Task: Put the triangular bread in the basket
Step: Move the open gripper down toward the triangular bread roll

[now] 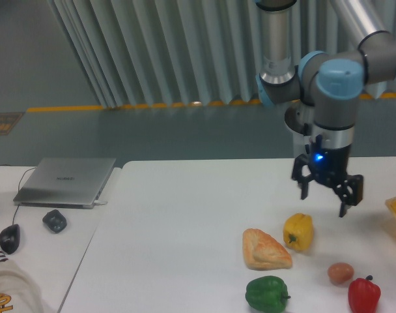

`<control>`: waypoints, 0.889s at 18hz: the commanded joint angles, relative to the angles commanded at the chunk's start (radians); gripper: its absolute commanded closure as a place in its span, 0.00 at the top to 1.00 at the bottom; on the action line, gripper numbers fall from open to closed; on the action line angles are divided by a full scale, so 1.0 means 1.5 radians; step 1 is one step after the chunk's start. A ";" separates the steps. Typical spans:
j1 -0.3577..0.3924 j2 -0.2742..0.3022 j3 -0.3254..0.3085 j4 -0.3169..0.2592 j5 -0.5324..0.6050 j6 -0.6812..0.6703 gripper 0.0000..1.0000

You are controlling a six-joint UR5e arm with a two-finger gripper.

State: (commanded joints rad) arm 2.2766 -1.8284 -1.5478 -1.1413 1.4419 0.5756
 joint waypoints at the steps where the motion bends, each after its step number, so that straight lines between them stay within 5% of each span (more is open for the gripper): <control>1: -0.005 -0.008 0.002 0.000 0.006 -0.012 1.00; 16: -0.089 -0.100 0.020 0.009 0.009 -0.019 1.00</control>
State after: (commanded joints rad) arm 2.1430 -1.9788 -1.5171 -1.1275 1.4557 0.5475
